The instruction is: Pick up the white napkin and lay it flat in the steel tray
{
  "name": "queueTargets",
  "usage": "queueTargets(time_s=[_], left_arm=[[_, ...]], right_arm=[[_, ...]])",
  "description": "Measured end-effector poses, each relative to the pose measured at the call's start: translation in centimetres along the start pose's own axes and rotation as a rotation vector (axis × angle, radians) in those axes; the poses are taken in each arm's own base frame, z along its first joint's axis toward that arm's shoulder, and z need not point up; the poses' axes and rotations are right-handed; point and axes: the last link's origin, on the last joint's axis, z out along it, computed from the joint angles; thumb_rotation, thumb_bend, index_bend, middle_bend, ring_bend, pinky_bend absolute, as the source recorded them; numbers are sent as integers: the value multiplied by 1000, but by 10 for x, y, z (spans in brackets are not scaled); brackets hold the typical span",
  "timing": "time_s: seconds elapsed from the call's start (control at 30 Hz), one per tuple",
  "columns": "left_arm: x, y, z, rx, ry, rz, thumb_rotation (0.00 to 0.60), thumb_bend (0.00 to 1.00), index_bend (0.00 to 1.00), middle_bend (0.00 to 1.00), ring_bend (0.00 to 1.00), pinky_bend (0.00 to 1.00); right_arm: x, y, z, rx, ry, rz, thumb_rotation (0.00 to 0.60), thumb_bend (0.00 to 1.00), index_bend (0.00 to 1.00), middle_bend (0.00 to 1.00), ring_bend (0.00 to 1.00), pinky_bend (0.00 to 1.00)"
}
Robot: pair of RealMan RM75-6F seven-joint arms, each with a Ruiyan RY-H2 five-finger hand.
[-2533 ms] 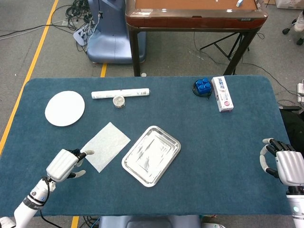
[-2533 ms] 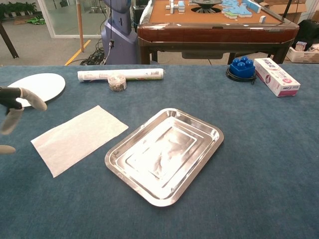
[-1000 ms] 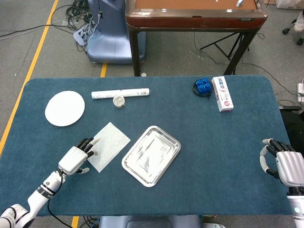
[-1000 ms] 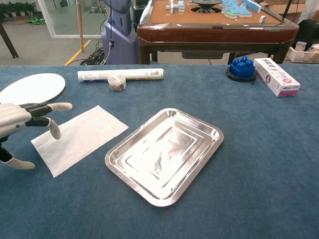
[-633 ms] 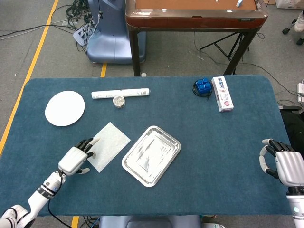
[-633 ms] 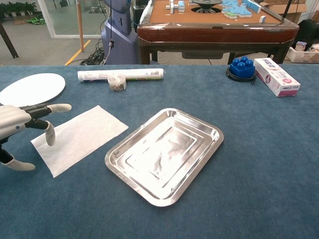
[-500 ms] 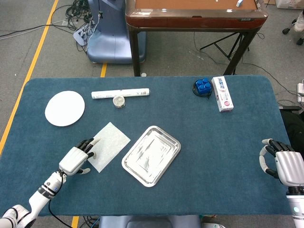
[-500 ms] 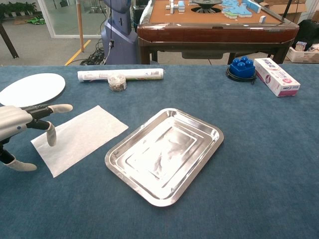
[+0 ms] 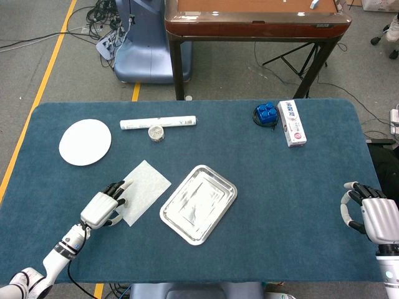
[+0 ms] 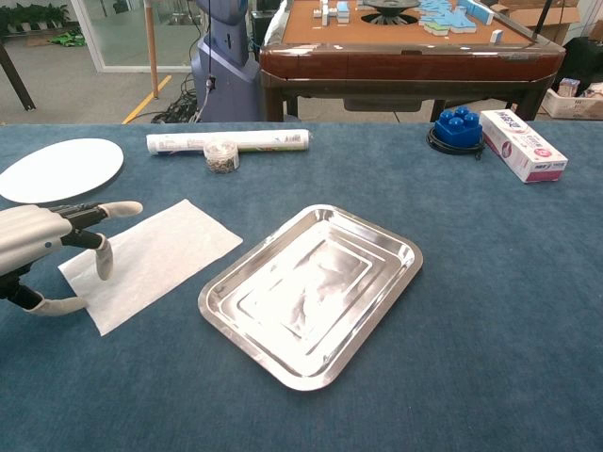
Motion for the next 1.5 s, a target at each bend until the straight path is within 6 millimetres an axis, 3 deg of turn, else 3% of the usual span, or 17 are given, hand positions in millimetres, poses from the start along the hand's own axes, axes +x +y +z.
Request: queueTargets(time_s=[0.63, 1.5], left_arm=[[1, -6, -14, 6, -32, 15, 600, 266, 457, 0, 0, 127], [-7, -1, -12, 4, -29, 10, 600, 265, 442, 0, 0, 141]], right_arm=[[-1, -1, 0, 0, -5, -3, 600, 383, 593, 321, 303, 354], [0, 0, 0, 1, -3, 1, 600, 383, 593, 321, 303, 354]])
